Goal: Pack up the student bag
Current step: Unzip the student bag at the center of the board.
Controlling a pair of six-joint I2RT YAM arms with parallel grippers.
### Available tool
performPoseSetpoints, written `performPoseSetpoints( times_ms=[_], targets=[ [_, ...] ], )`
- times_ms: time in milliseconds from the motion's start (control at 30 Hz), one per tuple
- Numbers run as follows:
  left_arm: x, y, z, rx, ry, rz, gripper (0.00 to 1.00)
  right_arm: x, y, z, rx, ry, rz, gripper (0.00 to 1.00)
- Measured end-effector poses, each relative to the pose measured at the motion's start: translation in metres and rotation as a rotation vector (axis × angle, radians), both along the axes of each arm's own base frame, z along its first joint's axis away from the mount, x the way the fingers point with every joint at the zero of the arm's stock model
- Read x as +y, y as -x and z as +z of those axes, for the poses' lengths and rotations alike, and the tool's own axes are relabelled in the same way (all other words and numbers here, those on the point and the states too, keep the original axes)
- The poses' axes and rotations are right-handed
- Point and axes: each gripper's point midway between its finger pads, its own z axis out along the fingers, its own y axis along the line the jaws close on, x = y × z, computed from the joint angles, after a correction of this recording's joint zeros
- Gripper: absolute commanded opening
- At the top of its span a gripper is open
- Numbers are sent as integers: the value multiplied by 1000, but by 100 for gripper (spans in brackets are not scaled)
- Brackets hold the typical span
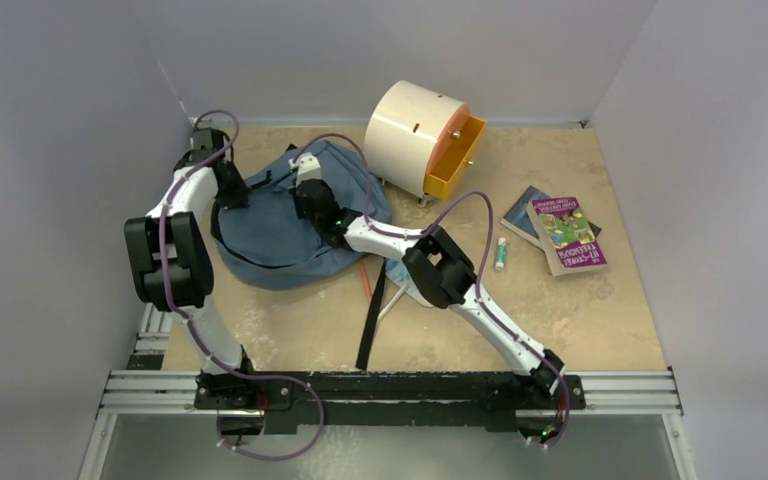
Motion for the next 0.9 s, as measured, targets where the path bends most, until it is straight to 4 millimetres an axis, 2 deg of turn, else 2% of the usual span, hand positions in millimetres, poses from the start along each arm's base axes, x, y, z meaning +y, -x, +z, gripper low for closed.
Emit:
performPoseSetpoints(
  times_ms=[133, 300, 433, 567, 667, 767, 900],
  targets=[
    [-1, 2, 10, -13, 6, 7, 0, -10, -7, 0, 29, -36, -33, 0],
    [-3, 6, 33, -60, 11, 22, 0, -22, -18, 8, 51, -80, -77, 0],
    [-7, 16, 50, -86, 30, 41, 0, -29, -23, 9, 66, -105, -102, 0],
    [-11, 28, 56, -67, 62, 86, 0, -33, -27, 9, 79, -129, -121, 0],
    [-16, 41, 53, -46, 98, 115, 0, -35, -28, 8, 88, -142, -133, 0],
    [-24, 64, 51, -32, 129, 140, 0, -37, -29, 6, 94, -148, -143, 0],
    [-26, 87, 64, -55, 134, 171, 0, -42, -32, 2, 100, -150, -164, 0]
  ],
)
